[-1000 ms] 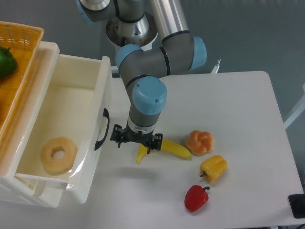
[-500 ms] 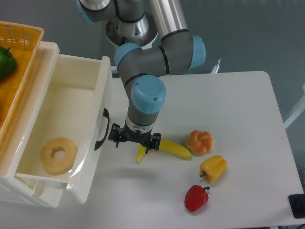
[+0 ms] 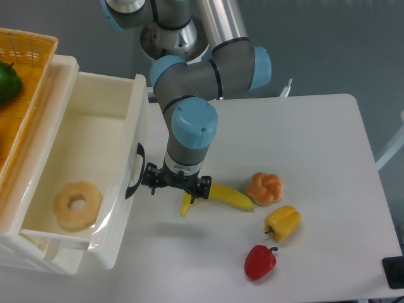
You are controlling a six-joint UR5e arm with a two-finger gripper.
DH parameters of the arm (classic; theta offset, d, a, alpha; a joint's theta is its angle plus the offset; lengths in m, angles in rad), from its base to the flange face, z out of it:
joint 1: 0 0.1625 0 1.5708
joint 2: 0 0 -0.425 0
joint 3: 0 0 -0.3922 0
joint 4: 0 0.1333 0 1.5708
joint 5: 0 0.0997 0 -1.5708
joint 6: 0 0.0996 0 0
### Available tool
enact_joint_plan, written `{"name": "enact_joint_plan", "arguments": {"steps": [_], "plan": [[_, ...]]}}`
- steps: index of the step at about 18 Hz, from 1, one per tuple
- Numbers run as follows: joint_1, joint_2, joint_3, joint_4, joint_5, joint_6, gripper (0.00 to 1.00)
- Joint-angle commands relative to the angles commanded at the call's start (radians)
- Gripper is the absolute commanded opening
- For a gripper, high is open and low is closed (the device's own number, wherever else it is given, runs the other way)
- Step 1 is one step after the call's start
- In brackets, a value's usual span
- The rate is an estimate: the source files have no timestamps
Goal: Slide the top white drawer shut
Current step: 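Push the drawer front with the gripper into the white cabinet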
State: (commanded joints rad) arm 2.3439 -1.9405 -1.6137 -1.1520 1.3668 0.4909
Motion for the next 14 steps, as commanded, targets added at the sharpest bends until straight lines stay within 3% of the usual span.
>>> {"name": "enact_joint_plan", "arguments": {"steps": [14], "plan": [[-0.028, 0.015, 0.0, -0.008, -0.026, -0.002, 1.0]]}}
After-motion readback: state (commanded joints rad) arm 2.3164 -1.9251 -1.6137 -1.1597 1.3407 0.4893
